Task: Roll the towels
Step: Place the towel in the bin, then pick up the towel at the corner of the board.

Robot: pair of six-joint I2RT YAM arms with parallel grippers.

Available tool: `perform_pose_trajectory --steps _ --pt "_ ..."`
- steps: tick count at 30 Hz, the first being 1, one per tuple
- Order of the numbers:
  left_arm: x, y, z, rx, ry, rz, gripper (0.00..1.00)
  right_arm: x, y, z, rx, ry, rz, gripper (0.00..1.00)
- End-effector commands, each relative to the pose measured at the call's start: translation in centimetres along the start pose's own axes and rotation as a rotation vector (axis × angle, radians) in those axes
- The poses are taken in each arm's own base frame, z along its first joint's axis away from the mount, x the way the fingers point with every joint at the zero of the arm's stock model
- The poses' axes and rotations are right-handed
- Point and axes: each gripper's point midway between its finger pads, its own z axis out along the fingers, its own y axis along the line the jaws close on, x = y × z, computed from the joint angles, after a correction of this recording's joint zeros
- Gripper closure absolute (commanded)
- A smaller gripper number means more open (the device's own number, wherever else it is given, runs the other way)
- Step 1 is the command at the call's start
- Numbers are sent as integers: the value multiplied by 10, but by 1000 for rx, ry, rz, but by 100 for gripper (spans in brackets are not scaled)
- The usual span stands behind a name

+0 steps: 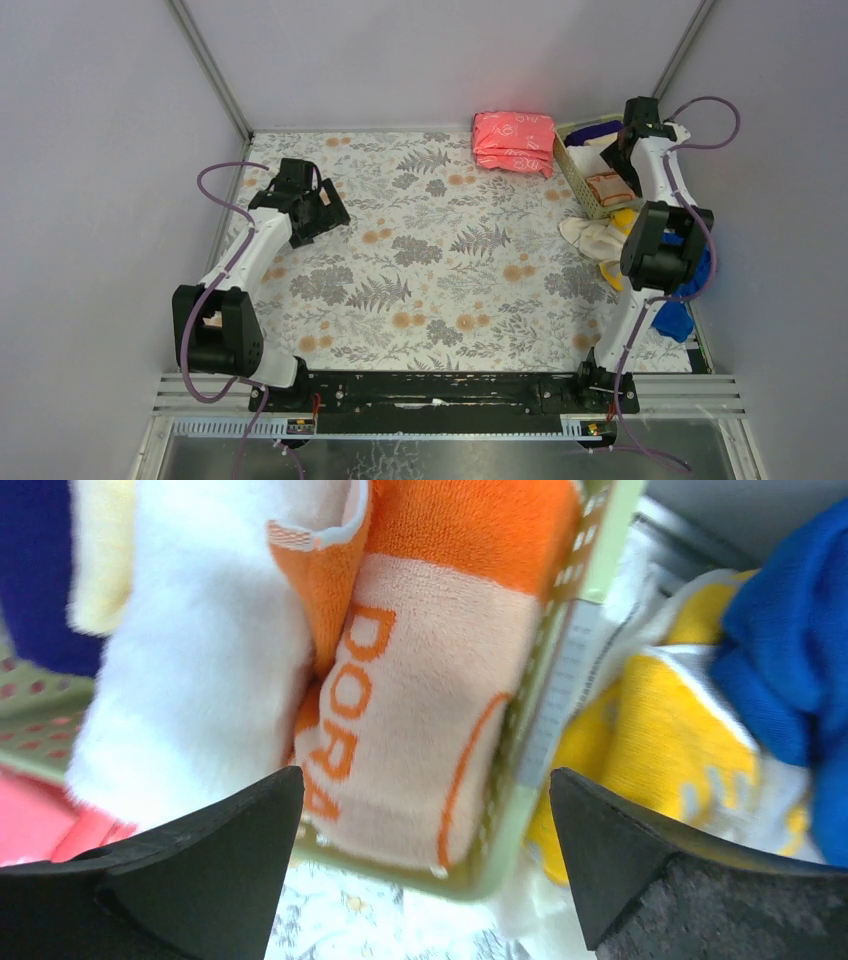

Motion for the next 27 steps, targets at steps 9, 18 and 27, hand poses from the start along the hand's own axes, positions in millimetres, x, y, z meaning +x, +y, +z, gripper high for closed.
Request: perform_pose_trajectory --steps 9,18,27 --pt "-19 -36 -57 166 -177 122 5 -26 -104 -123 -3 -213 -273 1" --pt "6 -60 -119 289 -382 275 1 11 -197 -105 158 -211 -129 1" --pt "14 -46 -116 292 -435 260 0 34 -243 -46 279 -144 51 4"
